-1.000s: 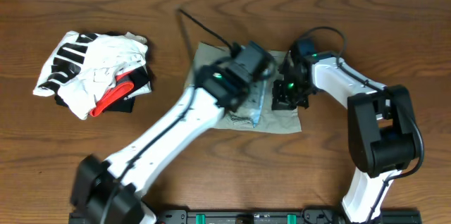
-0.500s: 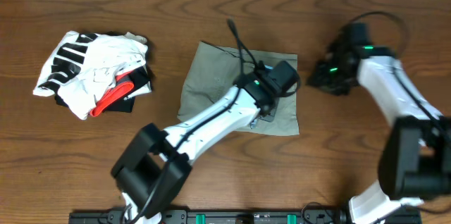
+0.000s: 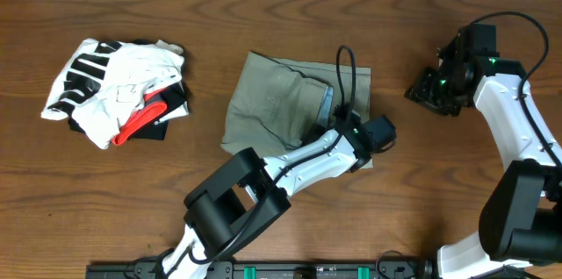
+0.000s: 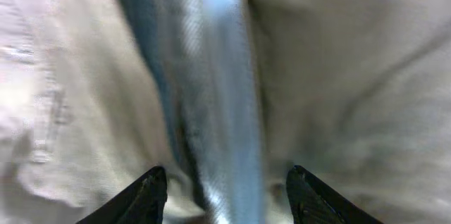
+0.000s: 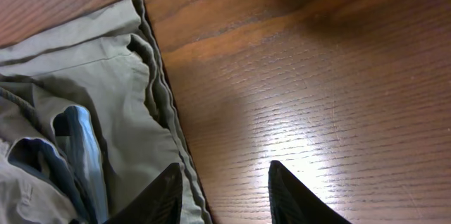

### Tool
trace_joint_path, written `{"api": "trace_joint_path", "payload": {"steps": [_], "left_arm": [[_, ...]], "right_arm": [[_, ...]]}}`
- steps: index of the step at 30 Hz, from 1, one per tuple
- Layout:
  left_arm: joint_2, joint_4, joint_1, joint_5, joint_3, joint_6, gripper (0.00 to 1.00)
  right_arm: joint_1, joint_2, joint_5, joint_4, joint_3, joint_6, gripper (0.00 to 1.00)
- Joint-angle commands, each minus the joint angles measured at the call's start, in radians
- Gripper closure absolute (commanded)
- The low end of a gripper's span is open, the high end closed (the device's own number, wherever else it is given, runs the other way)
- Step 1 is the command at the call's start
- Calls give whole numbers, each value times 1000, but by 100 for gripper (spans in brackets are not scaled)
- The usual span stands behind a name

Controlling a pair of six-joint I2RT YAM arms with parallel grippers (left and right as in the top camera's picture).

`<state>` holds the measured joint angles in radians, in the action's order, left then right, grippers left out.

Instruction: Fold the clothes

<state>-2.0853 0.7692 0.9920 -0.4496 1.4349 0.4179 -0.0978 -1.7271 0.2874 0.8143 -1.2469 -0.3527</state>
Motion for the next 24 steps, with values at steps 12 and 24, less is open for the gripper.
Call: {"api": "trace_joint_path", "payload": {"steps": [12, 24], "left_arm": [[-4, 6, -19, -200, 14, -59, 43], [-7, -37, -50, -34, -8, -59, 43]], "right_arm": [[-6, 6, 1, -2, -10, 14, 62], [-6, 6, 1, 1, -10, 13, 61]]}}
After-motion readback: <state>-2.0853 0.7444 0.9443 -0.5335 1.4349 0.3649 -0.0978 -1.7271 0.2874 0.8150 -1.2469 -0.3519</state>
